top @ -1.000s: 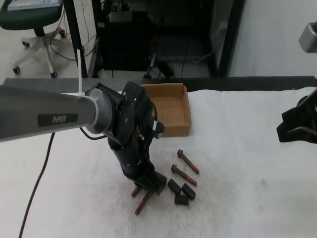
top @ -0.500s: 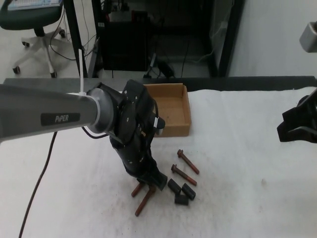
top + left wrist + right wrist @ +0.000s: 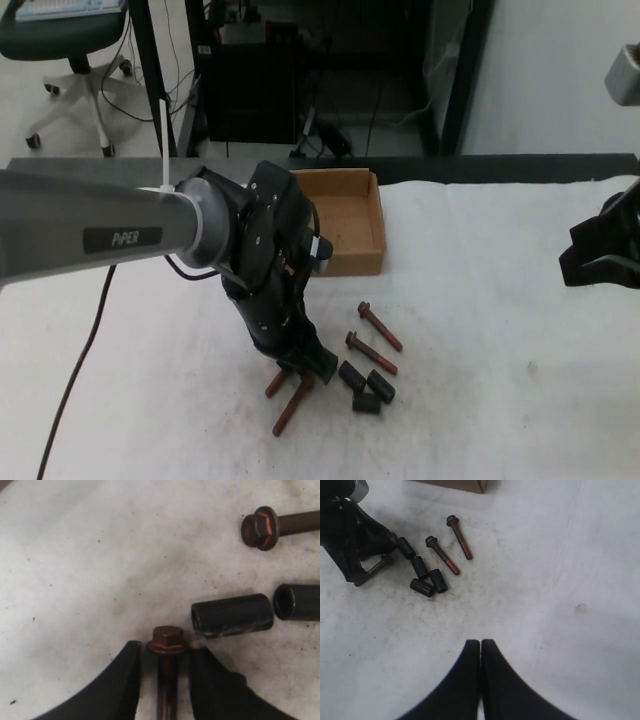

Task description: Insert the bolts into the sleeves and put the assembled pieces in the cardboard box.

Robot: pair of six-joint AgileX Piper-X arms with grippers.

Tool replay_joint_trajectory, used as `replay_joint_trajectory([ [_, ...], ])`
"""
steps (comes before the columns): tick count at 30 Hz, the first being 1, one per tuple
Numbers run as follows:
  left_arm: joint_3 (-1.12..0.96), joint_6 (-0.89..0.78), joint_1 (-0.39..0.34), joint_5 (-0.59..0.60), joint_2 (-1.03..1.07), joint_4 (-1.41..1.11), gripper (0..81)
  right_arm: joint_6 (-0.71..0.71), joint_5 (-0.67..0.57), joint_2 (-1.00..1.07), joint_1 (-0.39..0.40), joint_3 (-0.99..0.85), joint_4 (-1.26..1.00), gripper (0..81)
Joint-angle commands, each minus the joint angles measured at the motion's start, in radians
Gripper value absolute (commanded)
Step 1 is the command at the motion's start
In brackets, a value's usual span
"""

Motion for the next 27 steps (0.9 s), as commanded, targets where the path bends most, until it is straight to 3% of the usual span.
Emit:
replay_joint_trajectory([
  [1,-0.004,-0.005,0.007,0.002,0.005,0.036,30.9,-0.008,-0.013,-0.009,-0.002,-0.003,0.003,0.4],
  [18,-0.004,-0.005,0.019,-0.004,0.012,0.022,29.8,-0.008,-0.013,-0.009,-0.002,-0.003,0.003,0.4],
  [21,-0.004,-0.005,0.019,-0.004,0.023,0.012,21.3,-0.008,-0.013,-0.009,-0.002,-0.003,0.003,0.4],
  [24,-0.004,-0.005,0.019,-0.004,0.028,0.012,2.0,-0.008,-0.013,-0.009,-0.002,-0.003,0.003,0.4],
  [27,-0.004,-0.008,0.019,-0.004,0.028,0.015,0.2,-0.008,-0.013,-0.009,-0.002,-0.003,0.003,0.4],
])
